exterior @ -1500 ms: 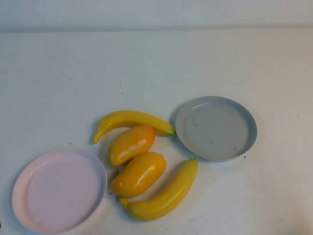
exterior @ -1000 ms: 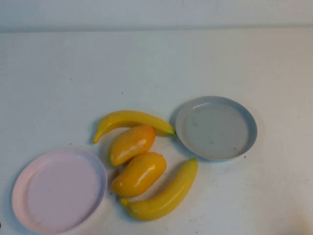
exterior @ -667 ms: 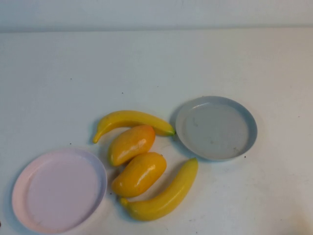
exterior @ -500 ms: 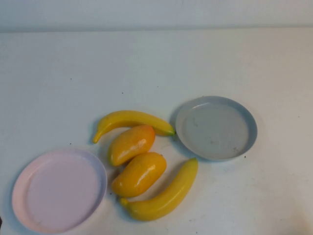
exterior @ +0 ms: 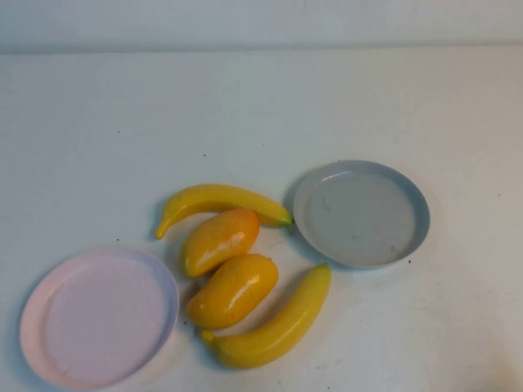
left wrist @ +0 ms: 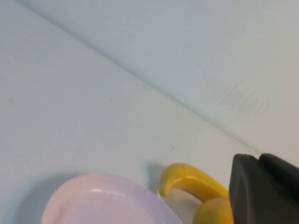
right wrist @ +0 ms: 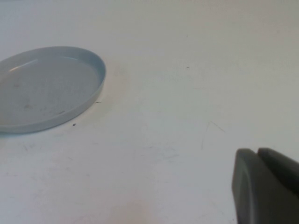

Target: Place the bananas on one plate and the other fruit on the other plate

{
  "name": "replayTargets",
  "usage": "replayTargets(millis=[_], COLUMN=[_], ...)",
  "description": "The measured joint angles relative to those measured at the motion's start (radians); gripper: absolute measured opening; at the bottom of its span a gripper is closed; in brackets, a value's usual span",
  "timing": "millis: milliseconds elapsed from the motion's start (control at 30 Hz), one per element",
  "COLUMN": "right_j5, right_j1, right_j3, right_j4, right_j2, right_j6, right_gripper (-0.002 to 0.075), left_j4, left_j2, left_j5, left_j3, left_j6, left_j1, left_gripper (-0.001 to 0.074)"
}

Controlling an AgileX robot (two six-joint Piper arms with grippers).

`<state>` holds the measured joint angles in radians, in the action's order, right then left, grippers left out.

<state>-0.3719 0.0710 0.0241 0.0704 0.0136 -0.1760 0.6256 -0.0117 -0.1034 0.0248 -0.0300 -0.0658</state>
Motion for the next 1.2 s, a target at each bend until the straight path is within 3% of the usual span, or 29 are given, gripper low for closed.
replayTargets(millis=[133, 267, 433, 600, 933, 1067, 1200], right_j5=[0.000, 0.000, 0.000, 0.000, 0.000, 0.000, 0.000], right_j1=[0.000, 0.000, 0.000, 0.000, 0.000, 0.000, 0.000], right_j3=[0.000, 0.000, 0.000, 0.000, 0.000, 0.000, 0.000], right_j4=[0.000, 0.000, 0.000, 0.000, 0.000, 0.000, 0.000], right_j2=[0.000, 0.000, 0.000, 0.000, 0.000, 0.000, 0.000], right_j6=[0.000, 0.000, 0.000, 0.000, 0.000, 0.000, 0.000], right_gripper=[-0.0017, -0.0017, -0.0017, -0.0017, -0.0017, -0.0017, -0.0017], left_j4=[0.014, 0.005, -0.052, -0.070, -0.084, -0.132, -0.234], left_j2=[0.000, 0.065, 0.315, 0.602, 1.115, 1.277, 1.433], left_j5=[0.027, -0.090, -0.354, -0.580, -0.785, -0.804, -0.823], left_j3=[-0.002, -0.105, -0.316, -0.498, -0.848, -0.994, -1.149], left_j6=[-0.028, -0.042, -0.086, -0.293, -0.563, -0.571, -0.503], left_j1=[0.000, 0.000, 0.000, 0.000, -0.002, -0.065, -0.189], left_gripper=[-0.0002, -0.0002, -0.0001, -0.0002, -0.0002, -0.0002, -0.0002])
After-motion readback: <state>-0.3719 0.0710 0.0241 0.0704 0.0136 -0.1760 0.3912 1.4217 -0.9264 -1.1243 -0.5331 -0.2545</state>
